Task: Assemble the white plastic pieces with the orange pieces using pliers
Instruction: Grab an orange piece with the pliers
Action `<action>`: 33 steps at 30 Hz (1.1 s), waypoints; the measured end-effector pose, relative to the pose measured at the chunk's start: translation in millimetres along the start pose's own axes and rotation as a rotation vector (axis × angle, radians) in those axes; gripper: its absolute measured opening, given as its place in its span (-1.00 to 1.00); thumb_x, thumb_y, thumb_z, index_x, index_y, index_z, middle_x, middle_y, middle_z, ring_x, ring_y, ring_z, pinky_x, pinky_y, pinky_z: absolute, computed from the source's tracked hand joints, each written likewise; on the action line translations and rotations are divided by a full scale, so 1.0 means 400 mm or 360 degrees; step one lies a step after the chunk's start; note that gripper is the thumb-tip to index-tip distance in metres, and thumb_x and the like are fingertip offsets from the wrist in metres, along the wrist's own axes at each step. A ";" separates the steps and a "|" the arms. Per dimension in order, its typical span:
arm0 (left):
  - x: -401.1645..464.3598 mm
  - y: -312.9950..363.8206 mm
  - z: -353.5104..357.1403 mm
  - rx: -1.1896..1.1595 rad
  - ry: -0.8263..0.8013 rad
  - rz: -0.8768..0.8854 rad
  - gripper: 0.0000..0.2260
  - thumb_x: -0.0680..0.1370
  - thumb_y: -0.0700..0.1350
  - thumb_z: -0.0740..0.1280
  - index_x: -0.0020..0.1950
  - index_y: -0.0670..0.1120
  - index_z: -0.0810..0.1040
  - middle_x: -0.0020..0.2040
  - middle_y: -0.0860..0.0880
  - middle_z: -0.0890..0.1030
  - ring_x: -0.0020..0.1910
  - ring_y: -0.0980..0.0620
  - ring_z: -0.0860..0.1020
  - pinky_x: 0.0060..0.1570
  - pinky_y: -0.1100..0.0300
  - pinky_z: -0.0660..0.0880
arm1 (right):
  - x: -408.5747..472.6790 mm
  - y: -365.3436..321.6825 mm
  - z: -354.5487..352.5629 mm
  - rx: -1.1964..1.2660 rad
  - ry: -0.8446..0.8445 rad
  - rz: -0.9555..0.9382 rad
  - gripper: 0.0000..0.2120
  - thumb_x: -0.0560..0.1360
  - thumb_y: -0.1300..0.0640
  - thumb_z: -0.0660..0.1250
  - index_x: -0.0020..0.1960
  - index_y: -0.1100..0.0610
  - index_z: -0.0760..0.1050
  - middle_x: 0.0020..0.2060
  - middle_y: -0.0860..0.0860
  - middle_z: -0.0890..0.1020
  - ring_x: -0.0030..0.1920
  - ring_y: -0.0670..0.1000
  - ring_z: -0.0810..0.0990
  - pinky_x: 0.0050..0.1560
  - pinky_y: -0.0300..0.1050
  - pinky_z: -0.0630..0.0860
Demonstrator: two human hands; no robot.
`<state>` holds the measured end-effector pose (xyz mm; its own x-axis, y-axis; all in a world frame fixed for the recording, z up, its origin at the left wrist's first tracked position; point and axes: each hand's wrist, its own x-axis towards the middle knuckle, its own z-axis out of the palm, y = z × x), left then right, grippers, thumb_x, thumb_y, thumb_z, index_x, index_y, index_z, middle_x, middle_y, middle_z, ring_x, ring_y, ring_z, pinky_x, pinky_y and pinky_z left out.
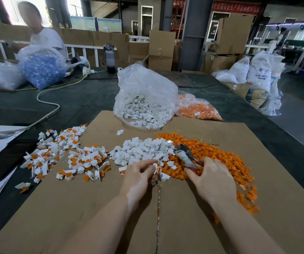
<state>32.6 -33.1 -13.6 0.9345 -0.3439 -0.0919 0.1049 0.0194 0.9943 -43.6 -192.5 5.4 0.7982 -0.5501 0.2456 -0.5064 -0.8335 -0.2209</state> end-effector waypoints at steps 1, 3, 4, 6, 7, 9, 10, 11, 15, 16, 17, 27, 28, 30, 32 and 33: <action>-0.003 -0.004 -0.002 0.0093 -0.0030 0.0045 -0.81 0.58 -0.27 0.23 0.07 -0.09 0.60 -0.35 -0.05 0.53 -0.37 0.11 0.48 -0.30 0.30 0.44 | 0.000 0.008 0.009 -0.0138 0.0025 -0.0022 -0.47 0.47 -0.33 0.16 0.19 0.07 0.40 0.12 0.00 0.50 0.18 0.02 0.43 0.13 -0.14 0.38; -0.008 -0.008 -0.004 0.0218 -0.0045 0.0123 -0.82 0.58 -0.24 0.23 0.05 -0.03 0.58 -0.37 -0.01 0.55 -0.38 0.18 0.50 -0.32 0.37 0.46 | 0.000 0.020 0.024 -0.0280 0.0031 -0.0039 -0.43 0.46 -0.37 0.11 0.21 0.05 0.39 0.15 0.00 0.48 0.21 0.01 0.41 0.16 -0.15 0.35; -0.009 -0.010 -0.005 0.0243 -0.0038 0.0145 -0.84 0.58 -0.23 0.24 0.04 -0.03 0.57 -0.35 -0.01 0.55 -0.37 0.18 0.52 -0.30 0.36 0.47 | 0.001 0.025 0.031 -0.0311 0.0036 -0.0042 -0.41 0.45 -0.39 0.08 0.21 0.05 0.38 0.16 0.00 0.47 0.21 0.01 0.41 0.17 -0.15 0.34; -0.009 -0.012 -0.006 0.0246 -0.0017 0.0159 -0.88 0.57 -0.24 0.25 0.04 -0.09 0.55 -0.33 -0.05 0.55 -0.35 0.16 0.52 -0.28 0.34 0.48 | 0.004 0.031 0.041 -0.0364 0.0030 -0.0040 -0.36 0.45 -0.41 0.03 0.25 0.06 0.37 0.19 0.01 0.46 0.23 0.02 0.39 0.21 -0.15 0.32; -0.009 -0.011 -0.005 0.0259 -0.0015 0.0169 -0.89 0.57 -0.24 0.26 0.03 -0.11 0.55 -0.33 -0.07 0.55 -0.37 0.18 0.51 -0.30 0.35 0.48 | 0.006 0.033 0.046 -0.0400 0.0015 -0.0038 -0.33 0.45 -0.41 0.01 0.28 0.07 0.36 0.21 0.03 0.44 0.25 0.04 0.38 0.26 -0.13 0.30; -0.008 -0.011 -0.003 0.0298 -0.0024 0.0190 -0.89 0.57 -0.24 0.26 0.02 -0.11 0.55 -0.33 -0.07 0.54 -0.40 0.21 0.50 -0.32 0.39 0.47 | 0.002 0.028 0.049 -0.0496 -0.0002 -0.0017 -0.28 0.46 -0.41 -0.04 0.34 0.10 0.33 0.29 0.07 0.40 0.31 0.08 0.33 0.37 -0.02 0.19; -0.007 -0.012 -0.003 0.0311 -0.0022 0.0199 -0.89 0.57 -0.24 0.27 0.02 -0.10 0.56 -0.33 -0.06 0.54 -0.40 0.22 0.50 -0.32 0.39 0.47 | -0.003 0.023 0.047 -0.0519 0.0017 -0.0007 -0.28 0.47 -0.40 -0.01 0.34 0.13 0.35 0.30 0.10 0.39 0.33 0.11 0.32 0.39 0.04 0.13; -0.006 -0.012 -0.003 0.0323 -0.0013 0.0206 -0.88 0.57 -0.23 0.27 0.02 -0.09 0.57 -0.33 -0.05 0.55 -0.39 0.22 0.51 -0.31 0.38 0.47 | -0.008 0.016 0.045 -0.0486 0.0078 -0.0022 -0.32 0.48 -0.35 0.08 0.30 0.17 0.40 0.29 0.14 0.42 0.31 0.15 0.35 0.39 0.12 0.13; -0.001 -0.018 0.002 0.0310 0.0031 0.0176 -0.87 0.56 -0.24 0.28 0.03 -0.11 0.60 -0.31 -0.05 0.58 -0.39 0.21 0.51 -0.30 0.35 0.48 | -0.032 -0.021 0.063 0.0144 0.0523 -0.0403 -0.68 0.35 0.11 0.51 0.01 0.27 0.60 -0.06 0.19 0.61 -0.02 0.20 0.59 0.01 0.15 0.52; -0.001 -0.018 0.002 0.0289 0.0037 0.0163 -0.87 0.55 -0.24 0.29 0.02 -0.12 0.61 -0.31 -0.06 0.58 -0.40 0.20 0.51 -0.31 0.35 0.48 | -0.039 -0.034 0.068 0.0313 0.0548 -0.0534 -0.74 0.34 0.20 0.51 0.00 0.26 0.60 -0.10 0.16 0.62 -0.06 0.16 0.59 -0.03 0.08 0.55; 0.000 -0.017 0.003 0.0277 0.0038 0.0159 -0.87 0.55 -0.25 0.29 0.02 -0.13 0.62 -0.31 -0.06 0.59 -0.40 0.20 0.51 -0.32 0.34 0.48 | -0.044 -0.047 0.072 0.0453 0.0548 -0.0653 -0.77 0.35 0.26 0.50 -0.01 0.24 0.61 -0.12 0.12 0.62 -0.07 0.13 0.59 -0.05 0.02 0.56; -0.019 -0.019 -0.013 0.0482 -0.0199 0.0303 -0.70 0.39 -0.34 0.44 0.04 -0.05 0.61 -0.30 0.04 0.52 -0.33 0.21 0.46 -0.25 0.46 0.40 | -0.072 -0.084 0.086 0.0780 0.0411 -0.0781 -0.89 0.34 0.32 0.49 -0.20 0.17 0.60 -0.28 -0.01 0.61 -0.21 0.04 0.58 -0.18 -0.12 0.51; -0.021 -0.019 -0.010 0.0535 -0.0195 0.0342 -0.70 0.39 -0.34 0.45 0.04 -0.05 0.60 -0.31 0.04 0.50 -0.36 0.25 0.43 -0.27 0.48 0.38 | -0.074 -0.085 0.086 0.0788 0.0416 -0.0778 -0.89 0.34 0.32 0.49 -0.19 0.18 0.61 -0.27 -0.01 0.61 -0.21 0.04 0.58 -0.16 -0.16 0.49; -0.024 -0.019 -0.003 0.0605 -0.0154 0.0393 -0.72 0.39 -0.31 0.46 0.02 -0.03 0.58 -0.32 0.06 0.49 -0.40 0.28 0.42 -0.31 0.49 0.36 | -0.078 -0.085 0.086 0.0802 0.0453 -0.0755 -0.87 0.33 0.36 0.49 -0.16 0.20 0.63 -0.25 0.02 0.63 -0.19 0.04 0.60 -0.09 -0.22 0.45; -0.025 -0.019 -0.001 0.0621 -0.0130 0.0400 -0.72 0.39 -0.31 0.46 0.03 -0.04 0.58 -0.32 0.08 0.49 -0.40 0.29 0.42 -0.31 0.49 0.36 | -0.080 -0.081 0.086 0.0858 0.0468 -0.0681 -0.83 0.33 0.40 0.47 -0.11 0.22 0.64 -0.23 0.03 0.64 -0.15 0.04 0.61 -0.03 -0.25 0.43; -0.026 -0.020 -0.001 0.0624 -0.0126 0.0403 -0.72 0.40 -0.31 0.46 0.04 -0.05 0.59 -0.32 0.09 0.50 -0.39 0.28 0.42 -0.31 0.49 0.36 | -0.081 -0.079 0.085 0.0891 0.0453 -0.0656 -0.83 0.34 0.39 0.47 -0.10 0.22 0.63 -0.22 0.03 0.63 -0.14 0.04 0.60 -0.03 -0.26 0.43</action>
<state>22.4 -29.5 -20.4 0.8838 -0.4446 0.1456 -0.2736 -0.2388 0.9317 -42.4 -146.6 -27.7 0.7336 -0.2549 0.6300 0.1173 -0.8656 -0.4868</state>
